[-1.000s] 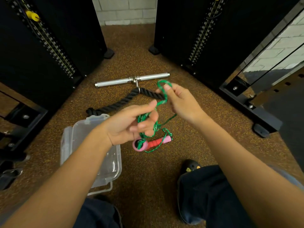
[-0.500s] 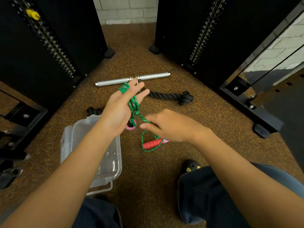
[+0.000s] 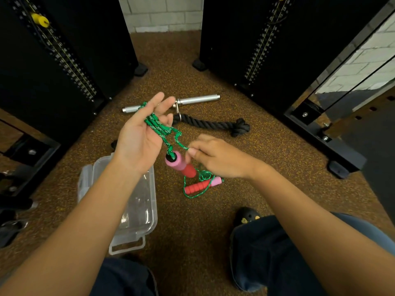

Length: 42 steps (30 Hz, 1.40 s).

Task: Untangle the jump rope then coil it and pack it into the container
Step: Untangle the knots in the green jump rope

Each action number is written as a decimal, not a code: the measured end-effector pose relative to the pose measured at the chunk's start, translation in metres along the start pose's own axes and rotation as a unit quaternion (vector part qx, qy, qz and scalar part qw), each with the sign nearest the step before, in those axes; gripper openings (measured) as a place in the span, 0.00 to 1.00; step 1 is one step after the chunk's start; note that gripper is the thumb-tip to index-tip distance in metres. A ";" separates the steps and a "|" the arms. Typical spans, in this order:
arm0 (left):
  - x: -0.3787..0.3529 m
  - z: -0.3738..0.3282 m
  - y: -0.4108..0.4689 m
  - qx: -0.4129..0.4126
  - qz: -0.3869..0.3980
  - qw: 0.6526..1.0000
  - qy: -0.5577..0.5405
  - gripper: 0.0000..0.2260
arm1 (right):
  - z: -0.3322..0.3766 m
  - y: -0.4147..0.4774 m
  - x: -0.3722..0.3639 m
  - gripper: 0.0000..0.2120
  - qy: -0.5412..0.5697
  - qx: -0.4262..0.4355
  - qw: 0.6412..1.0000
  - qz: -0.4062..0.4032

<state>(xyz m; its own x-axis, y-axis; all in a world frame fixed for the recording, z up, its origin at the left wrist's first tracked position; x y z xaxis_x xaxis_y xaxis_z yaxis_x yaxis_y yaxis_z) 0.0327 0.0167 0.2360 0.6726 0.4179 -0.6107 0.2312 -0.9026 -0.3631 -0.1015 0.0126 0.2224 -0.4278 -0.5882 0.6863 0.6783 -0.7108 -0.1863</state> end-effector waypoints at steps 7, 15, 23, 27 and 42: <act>0.005 0.002 0.001 -0.041 -0.038 0.994 0.094 0.19 | 0.015 -0.004 -0.001 0.14 0.082 -0.012 0.994 -0.064; -0.002 0.013 -0.001 -0.094 0.053 0.907 0.406 0.12 | 0.027 -0.002 0.004 0.11 -0.019 0.119 0.988 -0.100; -0.011 0.039 -0.017 0.002 0.176 0.821 0.543 0.32 | 0.011 -0.003 0.048 0.10 0.002 0.107 0.975 -0.193; -0.021 0.043 -0.025 0.064 0.251 0.880 0.398 0.33 | 0.005 -0.003 0.050 0.12 0.076 0.080 0.974 -0.197; -0.024 0.004 -0.024 0.128 0.273 0.953 0.009 0.25 | -0.002 0.005 -0.008 0.14 0.054 -0.008 0.998 -0.004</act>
<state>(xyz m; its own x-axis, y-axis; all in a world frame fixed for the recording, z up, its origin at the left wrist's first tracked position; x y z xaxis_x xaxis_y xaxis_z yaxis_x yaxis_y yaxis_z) 0.0083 0.0282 0.2569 0.6560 -0.1115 -0.7465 -0.3342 -0.9297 -0.1548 -0.0957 0.0132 0.2144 -0.4962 -0.6201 0.6076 0.6653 -0.7212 -0.1927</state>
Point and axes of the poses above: each hand's wrist, its own y-axis towards the middle knuckle, its own x-axis out of the back of the hand, z = x × y, the point moved 6 cm from there along y, towards the middle knuckle, and after that the axes turned 8 degrees about -z, right-handed, at the moved point
